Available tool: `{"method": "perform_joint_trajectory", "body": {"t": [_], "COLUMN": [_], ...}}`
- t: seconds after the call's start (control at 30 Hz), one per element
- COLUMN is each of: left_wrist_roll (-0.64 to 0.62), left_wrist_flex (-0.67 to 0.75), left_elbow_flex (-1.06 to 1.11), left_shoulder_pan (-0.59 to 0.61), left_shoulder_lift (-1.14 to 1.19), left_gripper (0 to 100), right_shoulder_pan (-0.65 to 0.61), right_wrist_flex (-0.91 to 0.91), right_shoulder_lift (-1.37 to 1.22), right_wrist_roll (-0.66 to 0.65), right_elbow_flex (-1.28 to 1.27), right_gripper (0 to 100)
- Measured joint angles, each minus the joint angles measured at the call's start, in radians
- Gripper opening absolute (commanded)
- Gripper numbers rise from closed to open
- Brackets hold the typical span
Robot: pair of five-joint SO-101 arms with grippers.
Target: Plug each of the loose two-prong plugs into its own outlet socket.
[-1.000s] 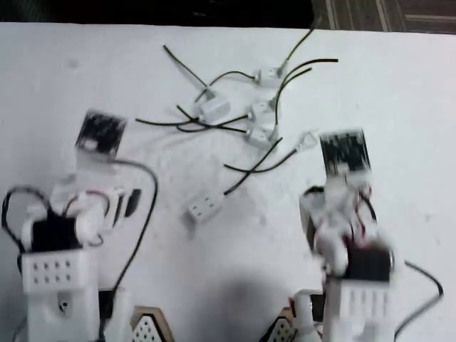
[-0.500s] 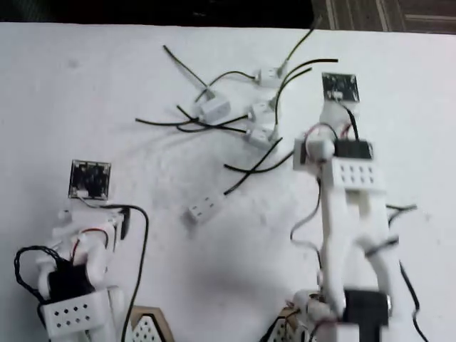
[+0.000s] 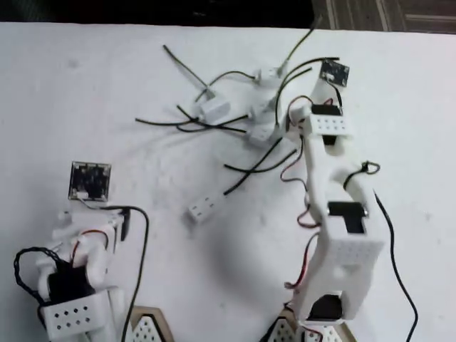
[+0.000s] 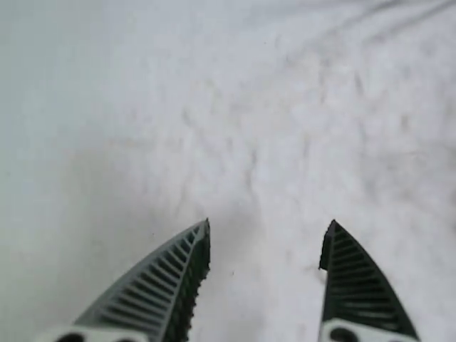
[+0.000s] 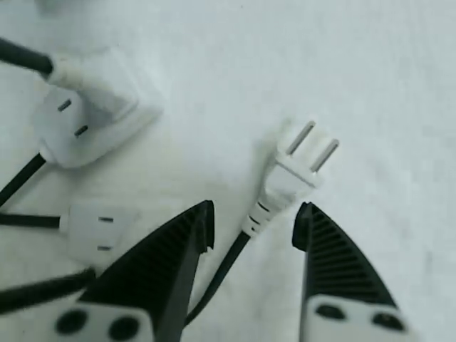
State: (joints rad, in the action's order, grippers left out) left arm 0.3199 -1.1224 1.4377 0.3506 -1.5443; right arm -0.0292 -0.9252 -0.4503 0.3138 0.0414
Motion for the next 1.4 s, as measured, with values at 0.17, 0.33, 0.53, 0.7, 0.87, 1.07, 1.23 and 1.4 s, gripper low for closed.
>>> {"method": "perform_joint_trajectory", "body": {"t": [0.17, 0.33, 0.53, 0.7, 0.87, 1.07, 1.23, 1.4], "left_wrist_roll": [0.000, 0.000, 0.000, 0.000, 0.000, 0.000, 0.000, 0.000], "left_wrist_flex": [0.000, 0.000, 0.000, 0.000, 0.000, 0.000, 0.000, 0.000], "left_elbow_flex": [0.009, 0.012, 0.015, 0.015, 0.015, 0.015, 0.015, 0.015], "left_shoulder_pan": [0.000, 0.000, 0.000, 0.000, 0.000, 0.000, 0.000, 0.000], "left_shoulder_lift": [0.000, 0.000, 0.000, 0.000, 0.000, 0.000, 0.000, 0.000], "left_gripper": [26, 26, 26, 26, 26, 26, 26, 26], "right_shoulder_pan": [-0.002, 0.009, 0.032, 0.034, 0.043, 0.046, 0.048, 0.048], "right_wrist_flex": [0.000, -0.005, -0.069, -0.074, -0.149, -0.195, -0.196, -0.198], "right_shoulder_lift": [-0.103, -0.140, -0.147, -0.149, -0.164, -0.169, -0.170, -0.218], "right_wrist_roll": [0.020, 0.061, 0.063, 0.063, 0.063, 0.063, 0.063, 0.063], "right_elbow_flex": [0.095, 0.130, 0.152, 0.153, 0.175, 0.219, 0.221, 0.244], "right_gripper": [19.0, 17.2, 15.5, 15.5, 15.5, 15.2, 15.1, 10.1]}}
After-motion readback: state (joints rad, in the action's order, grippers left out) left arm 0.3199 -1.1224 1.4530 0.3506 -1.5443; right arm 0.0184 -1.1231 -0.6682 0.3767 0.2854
